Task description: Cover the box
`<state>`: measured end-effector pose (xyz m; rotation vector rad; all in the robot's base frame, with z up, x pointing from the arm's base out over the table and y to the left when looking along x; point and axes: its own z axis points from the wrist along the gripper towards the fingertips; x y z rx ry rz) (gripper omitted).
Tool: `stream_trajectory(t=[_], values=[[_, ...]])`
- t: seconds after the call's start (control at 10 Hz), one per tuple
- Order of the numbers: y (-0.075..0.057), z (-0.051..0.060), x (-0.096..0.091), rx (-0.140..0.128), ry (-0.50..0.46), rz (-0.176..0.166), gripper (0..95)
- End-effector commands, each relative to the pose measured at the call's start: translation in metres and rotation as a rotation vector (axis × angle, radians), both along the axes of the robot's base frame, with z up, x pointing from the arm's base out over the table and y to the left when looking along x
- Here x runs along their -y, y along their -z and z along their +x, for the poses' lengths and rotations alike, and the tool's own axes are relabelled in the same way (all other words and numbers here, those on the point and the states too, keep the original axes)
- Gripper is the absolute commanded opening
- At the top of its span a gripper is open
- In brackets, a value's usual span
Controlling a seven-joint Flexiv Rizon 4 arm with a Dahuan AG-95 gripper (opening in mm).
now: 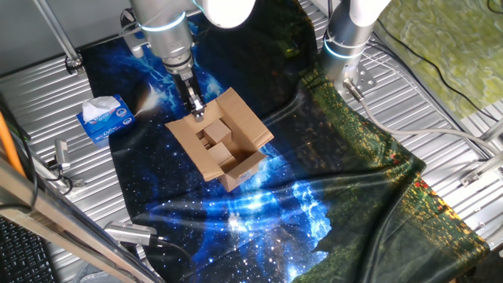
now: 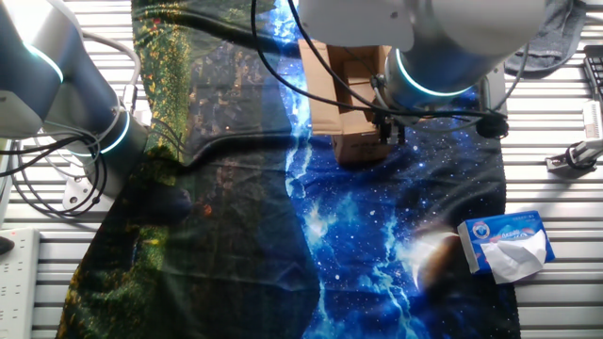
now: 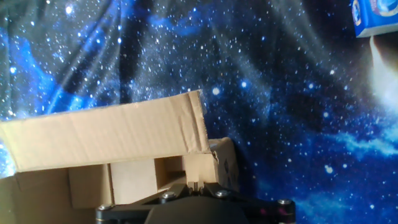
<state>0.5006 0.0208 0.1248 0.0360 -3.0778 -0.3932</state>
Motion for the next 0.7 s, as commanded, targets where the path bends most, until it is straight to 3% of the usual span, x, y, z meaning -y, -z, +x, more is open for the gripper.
stream_trajectory(t=[0.1, 0.7], values=[[0.002, 0.001, 0.0, 0.003, -0.004, -0.001, 0.0], [-0.023, 0.004, -0.002, -0.016, -0.013, -0.03, 0.0]])
